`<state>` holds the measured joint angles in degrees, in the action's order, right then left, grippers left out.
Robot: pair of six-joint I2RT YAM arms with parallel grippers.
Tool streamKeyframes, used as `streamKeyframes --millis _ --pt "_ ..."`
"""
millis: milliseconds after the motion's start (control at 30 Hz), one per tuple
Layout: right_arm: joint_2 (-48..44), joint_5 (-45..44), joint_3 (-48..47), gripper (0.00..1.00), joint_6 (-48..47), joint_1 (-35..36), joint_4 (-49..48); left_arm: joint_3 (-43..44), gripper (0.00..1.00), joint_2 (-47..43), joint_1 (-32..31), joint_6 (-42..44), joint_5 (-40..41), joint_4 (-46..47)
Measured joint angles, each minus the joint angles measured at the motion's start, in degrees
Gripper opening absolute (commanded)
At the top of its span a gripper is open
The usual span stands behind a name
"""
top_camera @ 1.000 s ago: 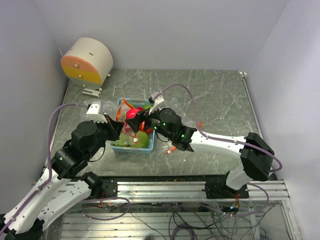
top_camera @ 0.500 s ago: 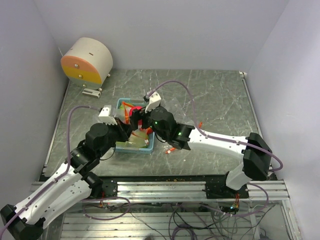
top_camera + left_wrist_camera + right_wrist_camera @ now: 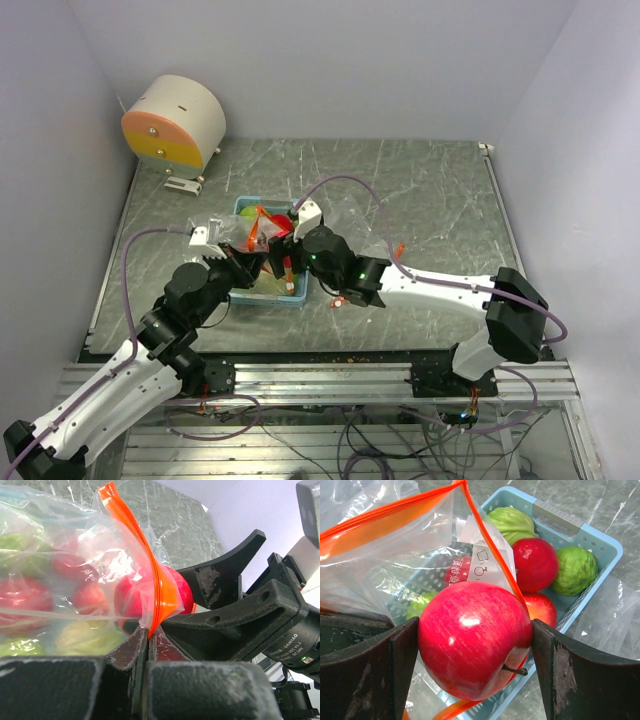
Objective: Place the food in the zip-top bag and seal the zipper
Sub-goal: Place the fake fruit in the zipper food storage bag.
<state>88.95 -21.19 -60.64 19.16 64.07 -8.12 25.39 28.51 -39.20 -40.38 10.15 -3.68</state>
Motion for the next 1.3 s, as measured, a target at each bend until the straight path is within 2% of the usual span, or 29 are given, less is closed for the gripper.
streamKeyframes --millis 133,200,467,667,833,967,1133,1300 --pt "0.28 0.52 -0.04 0.92 -0.61 -0.44 -0.57 0.09 0.07 1.05 0.00 -0.39 0.39 -0.02" --pt "0.92 0.68 -0.11 1.00 -0.83 -0.59 -0.92 0.11 0.07 1.49 0.00 -0.46 0.70 -0.24" --pt "1.31 1.03 0.02 1.00 -1.62 -0.85 -1.42 0.09 0.07 1.75 0.00 -0.52 1.44 -0.94" --pt "-3.74 1.31 1.53 1.00 -1.90 -0.59 -0.87 0.11 0.07 2.78 0.00 -0.63 2.10 -1.27" --pt "-8.39 1.18 2.08 0.88 0.02 -0.76 -0.50 0.13 0.07 2.89 0.00 -0.72 2.08 -1.40" --pt "-9.97 4.31 4.76 0.79 3.15 -5.35 -0.52 0.68 0.07 2.23 0.00 -0.68 2.08 -2.25" --pt "-8.85 12.50 8.81 0.76 6.93 -11.78 -0.55 2.89 0.07 1.22 0.00 -0.57 2.05 -3.10" --pt "-5.51 19.10 8.87 0.74 8.59 -12.02 -2.62 3.89 0.07 -0.04 0.00 -0.57 2.05 -3.28"
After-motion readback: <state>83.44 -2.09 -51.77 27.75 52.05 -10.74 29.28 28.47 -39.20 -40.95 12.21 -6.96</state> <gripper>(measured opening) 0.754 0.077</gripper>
